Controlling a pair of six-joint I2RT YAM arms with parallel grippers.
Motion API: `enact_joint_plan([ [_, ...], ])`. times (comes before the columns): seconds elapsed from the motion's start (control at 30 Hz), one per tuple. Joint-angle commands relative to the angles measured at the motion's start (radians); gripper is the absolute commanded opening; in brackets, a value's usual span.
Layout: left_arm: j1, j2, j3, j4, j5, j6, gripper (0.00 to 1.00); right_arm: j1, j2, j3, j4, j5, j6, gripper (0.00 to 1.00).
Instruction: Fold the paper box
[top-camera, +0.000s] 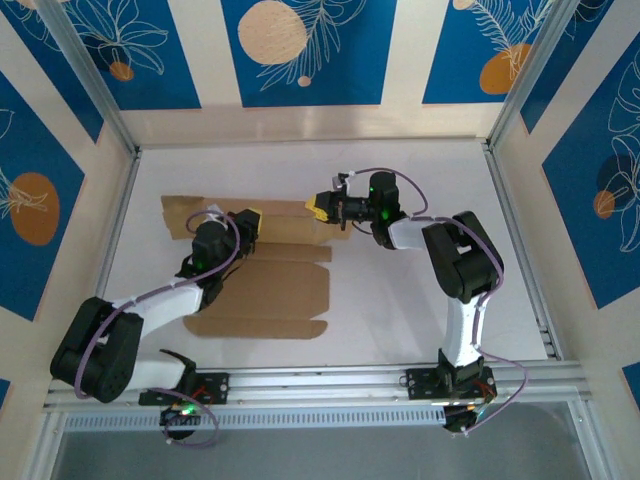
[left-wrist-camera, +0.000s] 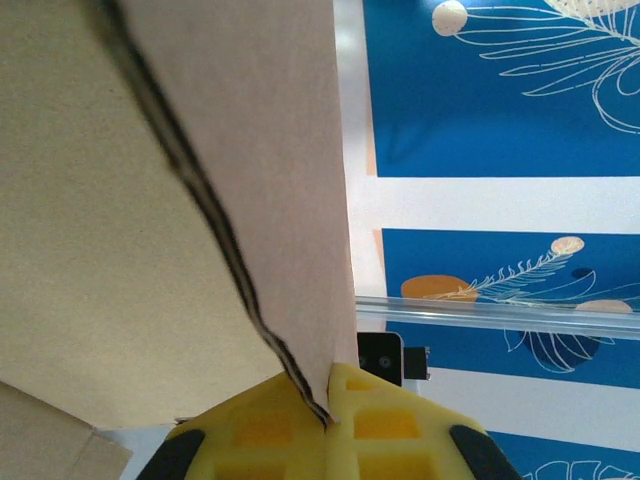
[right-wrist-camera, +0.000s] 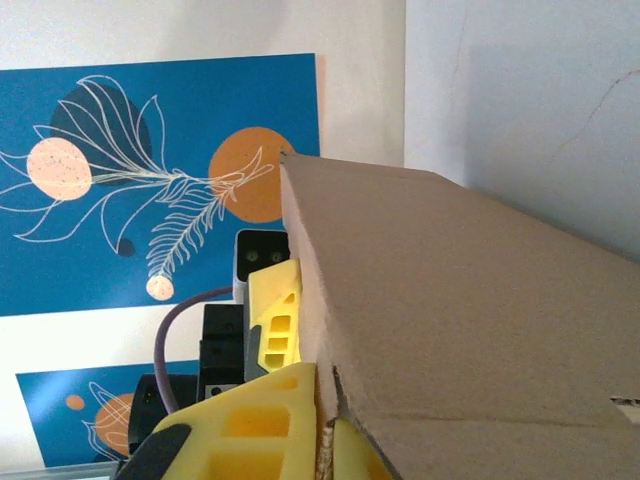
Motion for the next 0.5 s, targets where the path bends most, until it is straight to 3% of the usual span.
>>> enact_joint_plan([
  [0.0, -0.028, 0.006, -0.017, -0.062, 0.071, 0.006, 0.0, 0.016, -0.045, 0.024, -0.063, -0.036, -0.089, 0.08],
  [0.13, -0.028, 0.013, -0.02, -0.062, 0.057, 0.017, 0.0, 0.009, -0.116, 0.076, -0.432, 0.016, -0.338, 0.35],
  [0.2, -0.028, 0.021, -0.023, -0.062, 0.048, 0.022, 0.0, 0.009, -0.173, 0.094, -0.635, 0.085, -0.478, 0.4],
  [0.37, -0.028, 0.044, -0.036, -0.028, 0.045, 0.023, 0.0, 0.003, -0.336, 0.053, -0.92, 0.294, -0.668, 0.41],
  [0.47, -0.027, 0.055, -0.05, 0.006, 0.049, 0.01, 0.0, 0.019, -0.435, 0.021, -1.081, 0.48, -0.741, 0.35],
])
